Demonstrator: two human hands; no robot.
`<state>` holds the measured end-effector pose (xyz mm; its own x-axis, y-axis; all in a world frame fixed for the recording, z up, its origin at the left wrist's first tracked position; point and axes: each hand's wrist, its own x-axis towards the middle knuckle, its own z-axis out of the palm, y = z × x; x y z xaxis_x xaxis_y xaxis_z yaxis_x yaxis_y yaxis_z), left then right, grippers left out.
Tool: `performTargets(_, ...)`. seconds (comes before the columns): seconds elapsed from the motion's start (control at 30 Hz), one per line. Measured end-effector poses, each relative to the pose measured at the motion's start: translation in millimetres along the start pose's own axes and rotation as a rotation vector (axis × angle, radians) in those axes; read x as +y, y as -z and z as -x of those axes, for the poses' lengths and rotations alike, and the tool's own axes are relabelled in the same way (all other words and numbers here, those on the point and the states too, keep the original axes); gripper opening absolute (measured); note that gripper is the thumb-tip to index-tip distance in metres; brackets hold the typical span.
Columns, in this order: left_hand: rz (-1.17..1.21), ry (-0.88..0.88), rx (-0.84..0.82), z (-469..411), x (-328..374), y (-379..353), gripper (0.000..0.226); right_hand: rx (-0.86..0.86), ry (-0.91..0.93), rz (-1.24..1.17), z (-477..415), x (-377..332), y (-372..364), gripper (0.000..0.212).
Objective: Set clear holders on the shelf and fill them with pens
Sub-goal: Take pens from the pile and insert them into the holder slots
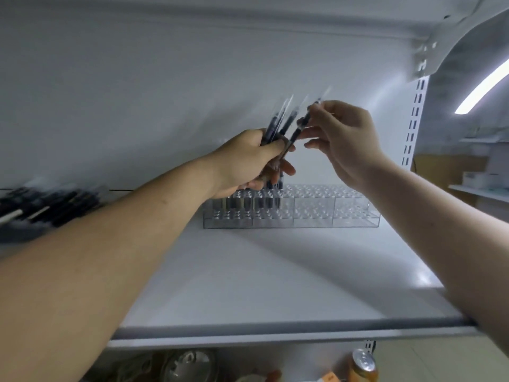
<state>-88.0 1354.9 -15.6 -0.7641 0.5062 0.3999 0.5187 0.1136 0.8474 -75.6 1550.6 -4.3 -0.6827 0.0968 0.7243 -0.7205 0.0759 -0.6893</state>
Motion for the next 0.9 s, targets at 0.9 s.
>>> performTargets(0.9,-0.217,-0.036,0.142,-4,-7,2,0.026,-0.119,-0.046,0.769,-12,42,-6,0.012)
